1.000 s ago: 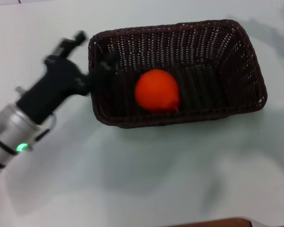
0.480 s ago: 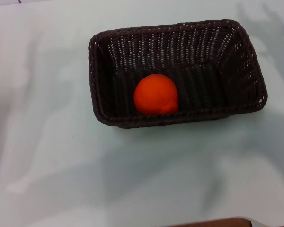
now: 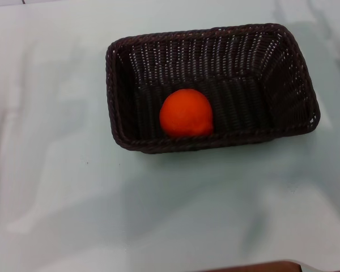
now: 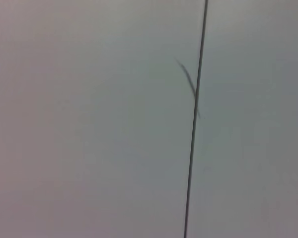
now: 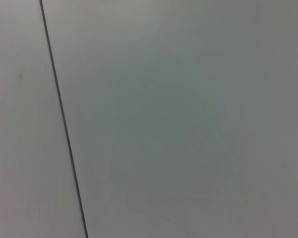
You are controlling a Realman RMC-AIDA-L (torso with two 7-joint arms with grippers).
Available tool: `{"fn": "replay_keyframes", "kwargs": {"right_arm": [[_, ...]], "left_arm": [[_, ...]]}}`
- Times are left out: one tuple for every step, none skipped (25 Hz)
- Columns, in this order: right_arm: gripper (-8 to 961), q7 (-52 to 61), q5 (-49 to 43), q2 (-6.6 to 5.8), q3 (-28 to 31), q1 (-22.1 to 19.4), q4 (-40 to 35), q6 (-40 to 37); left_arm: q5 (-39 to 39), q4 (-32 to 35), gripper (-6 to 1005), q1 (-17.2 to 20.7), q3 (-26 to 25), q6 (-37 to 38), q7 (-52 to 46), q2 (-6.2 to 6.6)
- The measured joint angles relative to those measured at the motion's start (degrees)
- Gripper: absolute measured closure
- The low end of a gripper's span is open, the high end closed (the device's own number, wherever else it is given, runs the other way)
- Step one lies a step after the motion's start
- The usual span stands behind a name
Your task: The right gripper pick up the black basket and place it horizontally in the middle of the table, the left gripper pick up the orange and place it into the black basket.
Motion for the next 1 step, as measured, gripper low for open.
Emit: {"fn": "replay_keyframes", "kwargs": {"right_arm": [[162,0.0,0.0,0.0,0.0,0.0,0.0,0.0]], "left_arm": [[0.01,0.07,91,-0.06,-0.3,-0.08,0.34,-0.03]]}}
